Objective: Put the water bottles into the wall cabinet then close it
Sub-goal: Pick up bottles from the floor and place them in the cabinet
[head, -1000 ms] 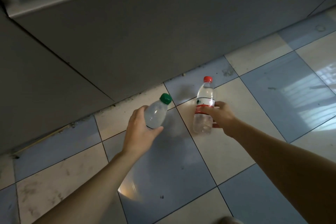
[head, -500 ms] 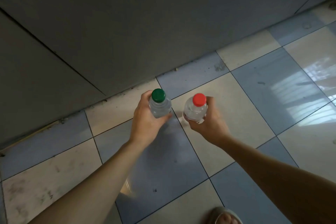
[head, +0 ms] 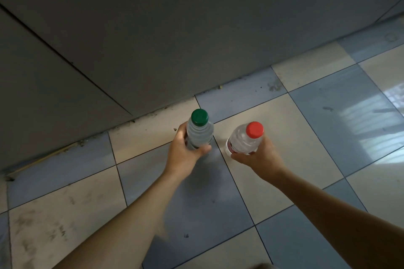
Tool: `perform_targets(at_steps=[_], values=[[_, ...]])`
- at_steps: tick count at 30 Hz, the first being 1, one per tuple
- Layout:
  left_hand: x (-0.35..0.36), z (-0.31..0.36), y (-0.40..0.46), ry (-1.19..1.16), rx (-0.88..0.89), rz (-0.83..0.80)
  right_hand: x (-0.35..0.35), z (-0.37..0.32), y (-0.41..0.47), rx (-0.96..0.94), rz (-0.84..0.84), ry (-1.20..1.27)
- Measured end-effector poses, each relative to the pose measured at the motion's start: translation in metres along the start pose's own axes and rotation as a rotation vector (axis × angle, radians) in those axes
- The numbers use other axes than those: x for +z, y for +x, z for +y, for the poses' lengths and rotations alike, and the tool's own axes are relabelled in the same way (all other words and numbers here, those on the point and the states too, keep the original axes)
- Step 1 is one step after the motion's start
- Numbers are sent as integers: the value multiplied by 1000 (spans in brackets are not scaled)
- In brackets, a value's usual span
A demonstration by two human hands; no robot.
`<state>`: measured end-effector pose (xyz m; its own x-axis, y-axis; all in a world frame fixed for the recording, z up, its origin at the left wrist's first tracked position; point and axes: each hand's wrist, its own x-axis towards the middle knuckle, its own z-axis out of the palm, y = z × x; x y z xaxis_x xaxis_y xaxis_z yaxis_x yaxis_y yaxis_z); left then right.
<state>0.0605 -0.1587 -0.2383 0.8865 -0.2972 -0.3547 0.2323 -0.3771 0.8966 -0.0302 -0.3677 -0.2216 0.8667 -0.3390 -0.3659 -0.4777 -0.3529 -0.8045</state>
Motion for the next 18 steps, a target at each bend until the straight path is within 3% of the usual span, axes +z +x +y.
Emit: perform_targets(at_steps=[8,18], values=[[-5,38,-28,-104,-111,33,-14,-46,-6,37,-63,60],[-93,244,-147,-119,-124,117,-107,-242,-96,-11,-137,52]])
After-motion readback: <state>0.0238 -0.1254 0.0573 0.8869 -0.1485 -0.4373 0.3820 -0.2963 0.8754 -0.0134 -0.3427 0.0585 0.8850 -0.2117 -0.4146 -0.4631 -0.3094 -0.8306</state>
